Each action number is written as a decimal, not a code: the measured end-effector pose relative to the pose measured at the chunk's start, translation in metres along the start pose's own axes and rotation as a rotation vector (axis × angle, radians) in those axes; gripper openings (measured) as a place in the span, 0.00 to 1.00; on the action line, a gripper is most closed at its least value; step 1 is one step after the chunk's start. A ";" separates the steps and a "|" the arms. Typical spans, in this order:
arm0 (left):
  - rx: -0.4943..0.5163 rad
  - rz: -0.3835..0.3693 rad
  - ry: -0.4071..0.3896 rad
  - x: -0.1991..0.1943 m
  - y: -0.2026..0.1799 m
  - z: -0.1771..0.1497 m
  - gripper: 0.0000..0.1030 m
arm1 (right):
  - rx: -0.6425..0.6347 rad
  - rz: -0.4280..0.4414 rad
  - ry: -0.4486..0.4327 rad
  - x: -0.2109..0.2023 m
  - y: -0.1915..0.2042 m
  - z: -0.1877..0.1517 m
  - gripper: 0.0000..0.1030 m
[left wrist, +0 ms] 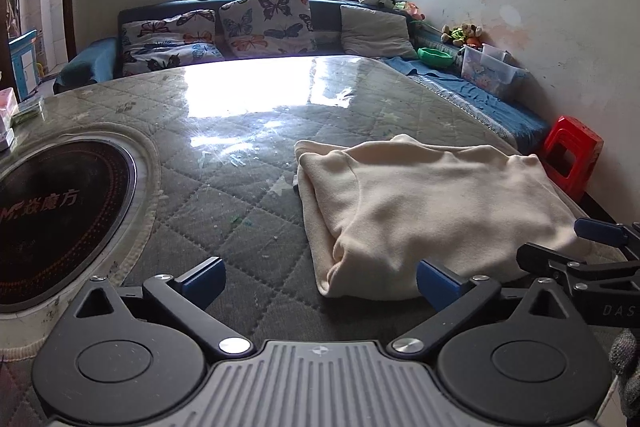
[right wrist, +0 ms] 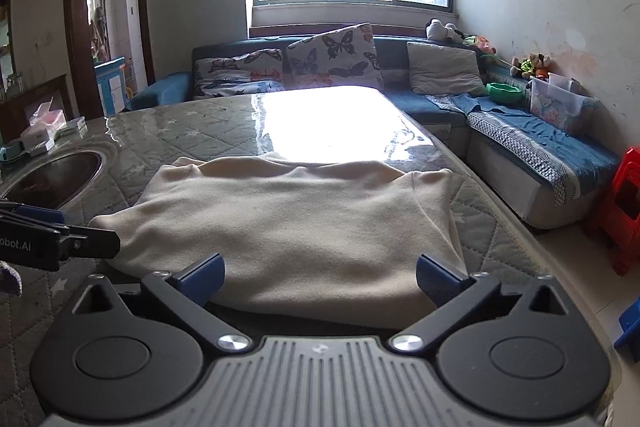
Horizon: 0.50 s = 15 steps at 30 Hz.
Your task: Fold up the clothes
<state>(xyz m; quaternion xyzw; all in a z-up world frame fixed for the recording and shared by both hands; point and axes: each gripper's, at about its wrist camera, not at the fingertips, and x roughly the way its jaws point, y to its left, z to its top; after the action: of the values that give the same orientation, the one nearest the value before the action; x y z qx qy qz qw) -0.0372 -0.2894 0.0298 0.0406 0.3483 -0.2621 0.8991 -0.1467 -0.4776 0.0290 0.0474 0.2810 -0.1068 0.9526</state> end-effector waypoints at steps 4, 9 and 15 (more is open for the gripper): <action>0.013 0.001 -0.014 -0.008 -0.001 -0.007 1.00 | -0.001 -0.006 -0.007 -0.007 0.004 -0.004 1.00; 0.031 0.010 -0.035 -0.018 -0.003 -0.017 1.00 | 0.017 -0.006 -0.018 -0.019 0.007 -0.012 1.00; 0.058 0.007 -0.052 -0.028 -0.007 -0.028 1.00 | 0.065 0.017 -0.029 -0.029 0.006 -0.020 1.00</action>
<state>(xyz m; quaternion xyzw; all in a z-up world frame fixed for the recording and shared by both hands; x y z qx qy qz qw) -0.0753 -0.2755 0.0274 0.0612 0.3169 -0.2699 0.9072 -0.1799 -0.4636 0.0279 0.0793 0.2629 -0.1086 0.9554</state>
